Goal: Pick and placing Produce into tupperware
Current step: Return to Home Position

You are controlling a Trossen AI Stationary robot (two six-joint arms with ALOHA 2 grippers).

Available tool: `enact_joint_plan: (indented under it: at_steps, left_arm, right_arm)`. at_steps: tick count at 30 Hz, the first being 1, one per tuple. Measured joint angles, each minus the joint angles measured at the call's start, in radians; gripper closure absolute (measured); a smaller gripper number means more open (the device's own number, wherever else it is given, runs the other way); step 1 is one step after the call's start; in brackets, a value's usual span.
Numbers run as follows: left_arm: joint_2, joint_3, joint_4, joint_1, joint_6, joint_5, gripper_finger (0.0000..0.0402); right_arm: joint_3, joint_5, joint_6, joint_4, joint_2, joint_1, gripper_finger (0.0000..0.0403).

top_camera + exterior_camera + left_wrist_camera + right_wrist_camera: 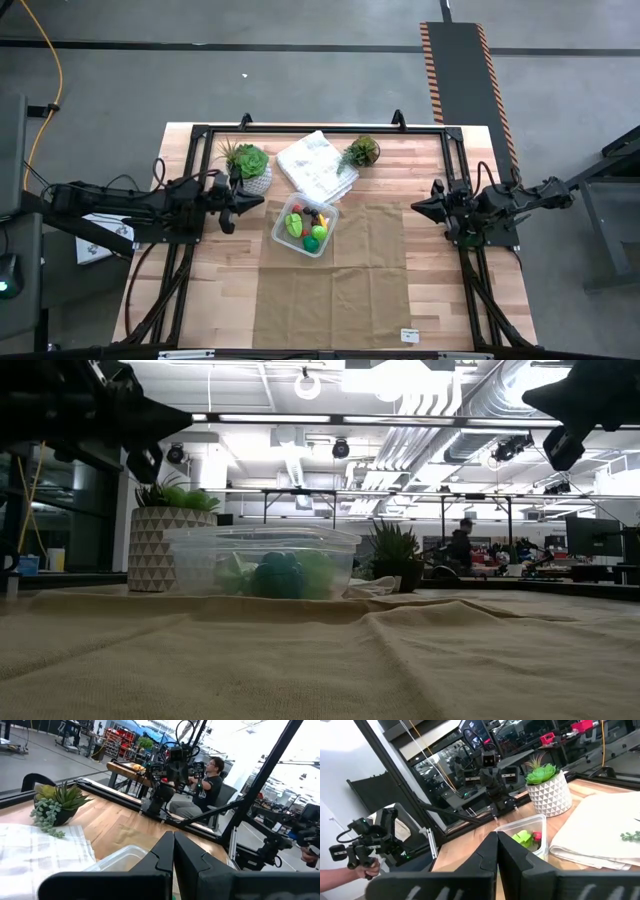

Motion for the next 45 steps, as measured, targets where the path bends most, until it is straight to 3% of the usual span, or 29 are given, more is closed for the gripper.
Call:
enact_joint_plan:
  at_steps: [10,16,28,45]
  left_arm:
    - [-0.041,-0.002,-0.029,0.0,0.0,0.096,0.0402]
    - [-0.11,-0.002,-0.053,0.0,0.037,0.087,0.0402]
    - [-0.264,-0.002,-0.258,0.0,0.07,0.045,0.0401]
    - [-0.274,-0.013,-0.345,0.0,0.063,0.046,0.0401]
  right_arm:
    - [0.0,0.0,0.014,0.0,0.0,0.0,0.0403]
    - [0.0,0.001,0.013,0.0,0.0,0.0,0.0403]
    - [0.0,0.001,0.013,0.0,0.0,0.0,0.0403]
    - [0.001,0.003,-0.12,0.0,0.0,0.0,0.0403]
